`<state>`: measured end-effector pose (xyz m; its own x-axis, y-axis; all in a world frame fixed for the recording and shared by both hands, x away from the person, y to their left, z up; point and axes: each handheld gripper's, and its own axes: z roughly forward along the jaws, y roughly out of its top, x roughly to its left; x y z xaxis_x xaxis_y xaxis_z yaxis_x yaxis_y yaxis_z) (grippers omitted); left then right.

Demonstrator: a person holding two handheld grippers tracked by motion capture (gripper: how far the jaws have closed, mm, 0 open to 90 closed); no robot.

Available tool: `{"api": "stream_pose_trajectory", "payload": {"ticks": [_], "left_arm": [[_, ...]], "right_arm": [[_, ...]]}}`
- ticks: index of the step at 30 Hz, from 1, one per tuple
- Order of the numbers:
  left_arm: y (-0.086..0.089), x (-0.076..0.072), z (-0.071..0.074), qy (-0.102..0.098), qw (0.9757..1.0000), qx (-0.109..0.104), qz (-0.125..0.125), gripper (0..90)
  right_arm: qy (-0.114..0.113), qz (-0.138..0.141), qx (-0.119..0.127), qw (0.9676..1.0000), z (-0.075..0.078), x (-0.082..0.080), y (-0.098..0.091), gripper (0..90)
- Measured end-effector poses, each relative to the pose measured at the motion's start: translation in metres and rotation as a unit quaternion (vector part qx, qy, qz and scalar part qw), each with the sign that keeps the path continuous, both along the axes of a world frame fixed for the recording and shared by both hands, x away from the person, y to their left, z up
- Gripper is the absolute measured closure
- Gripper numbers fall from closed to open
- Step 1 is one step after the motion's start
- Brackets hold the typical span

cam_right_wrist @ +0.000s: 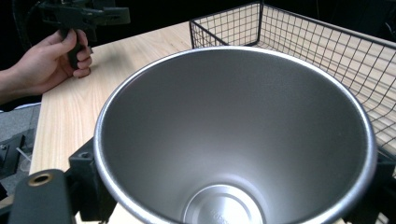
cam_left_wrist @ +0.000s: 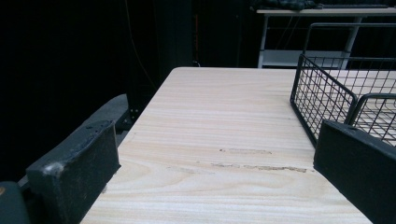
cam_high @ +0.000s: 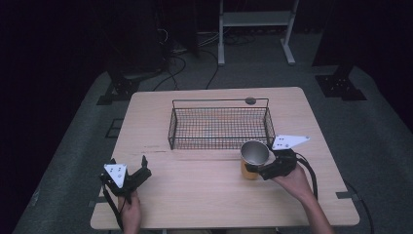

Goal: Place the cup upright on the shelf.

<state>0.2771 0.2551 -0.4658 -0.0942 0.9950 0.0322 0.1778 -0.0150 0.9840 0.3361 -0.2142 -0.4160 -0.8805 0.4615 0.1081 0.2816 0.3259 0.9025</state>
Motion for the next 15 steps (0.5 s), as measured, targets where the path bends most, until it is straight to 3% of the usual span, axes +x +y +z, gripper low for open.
{"api": "stream_pose_trajectory", "payload": {"ticks": [15], "left_arm": [[0.0, 0.0, 0.0, 0.001, 1.0, -0.002, 0.0, 0.0]], "right_arm": [[-0.001, 0.021, 0.015, 0.9997, 0.036, 0.023, 0.003, 13.0]]}}
